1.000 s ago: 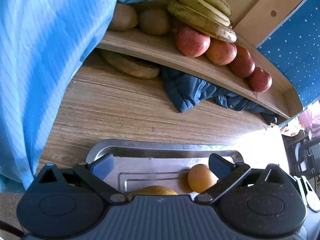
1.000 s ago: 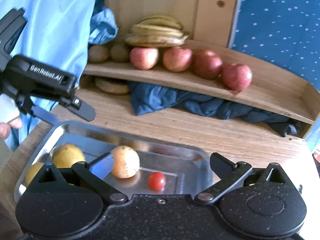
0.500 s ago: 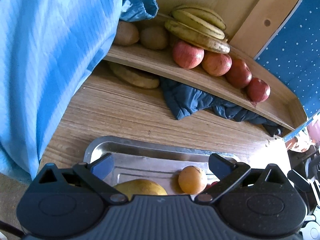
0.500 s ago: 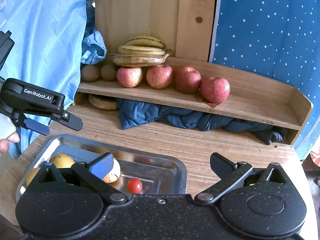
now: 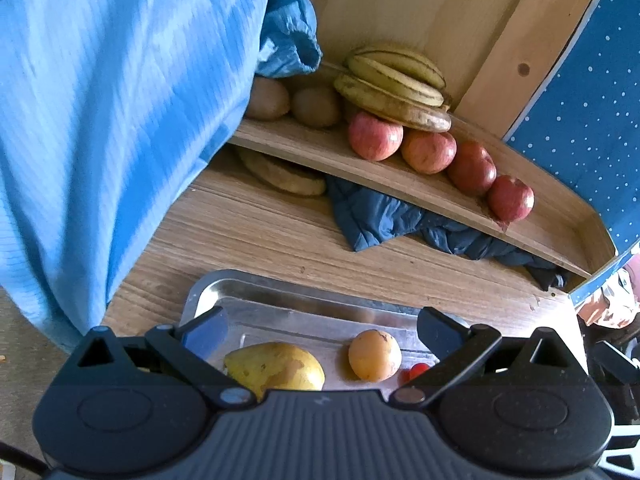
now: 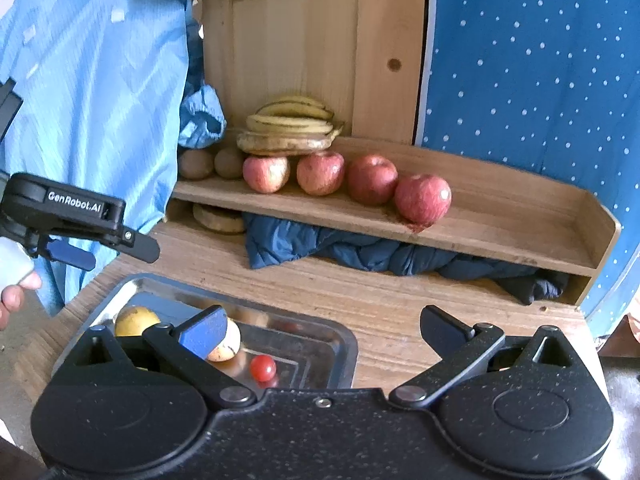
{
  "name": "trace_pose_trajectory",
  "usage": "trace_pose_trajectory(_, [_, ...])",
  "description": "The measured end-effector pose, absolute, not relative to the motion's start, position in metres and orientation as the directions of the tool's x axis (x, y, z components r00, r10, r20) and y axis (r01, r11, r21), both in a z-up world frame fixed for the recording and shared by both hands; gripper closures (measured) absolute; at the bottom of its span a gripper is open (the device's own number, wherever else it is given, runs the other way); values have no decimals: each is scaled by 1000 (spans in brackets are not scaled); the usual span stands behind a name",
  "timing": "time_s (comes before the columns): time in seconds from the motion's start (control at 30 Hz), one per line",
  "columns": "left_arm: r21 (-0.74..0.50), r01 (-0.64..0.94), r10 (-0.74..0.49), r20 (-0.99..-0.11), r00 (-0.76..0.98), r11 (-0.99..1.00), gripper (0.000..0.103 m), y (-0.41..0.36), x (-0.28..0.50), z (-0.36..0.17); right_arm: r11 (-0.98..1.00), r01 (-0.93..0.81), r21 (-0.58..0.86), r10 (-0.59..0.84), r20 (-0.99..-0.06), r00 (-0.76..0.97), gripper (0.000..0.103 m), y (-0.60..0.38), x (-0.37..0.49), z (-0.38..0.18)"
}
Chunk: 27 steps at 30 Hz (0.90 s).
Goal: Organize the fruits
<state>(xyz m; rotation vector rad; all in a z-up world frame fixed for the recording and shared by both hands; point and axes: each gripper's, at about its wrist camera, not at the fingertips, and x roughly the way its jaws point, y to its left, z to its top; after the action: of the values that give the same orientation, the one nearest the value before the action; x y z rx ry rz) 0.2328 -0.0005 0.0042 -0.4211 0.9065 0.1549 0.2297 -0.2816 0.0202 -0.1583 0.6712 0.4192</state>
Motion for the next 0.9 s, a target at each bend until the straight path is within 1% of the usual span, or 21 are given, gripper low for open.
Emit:
trace_pose_trajectory(0.5, [-254, -344, 20, -778, 628, 904, 1, -24, 188, 12, 895, -447, 10, 357, -618, 700, 1, -310, 204, 33])
trace_pose_trajectory(0.9, [-195, -377, 99, -766, 635, 905, 1, -33, 149, 24, 862, -507, 27, 421, -596, 684, 1, -315, 179, 45])
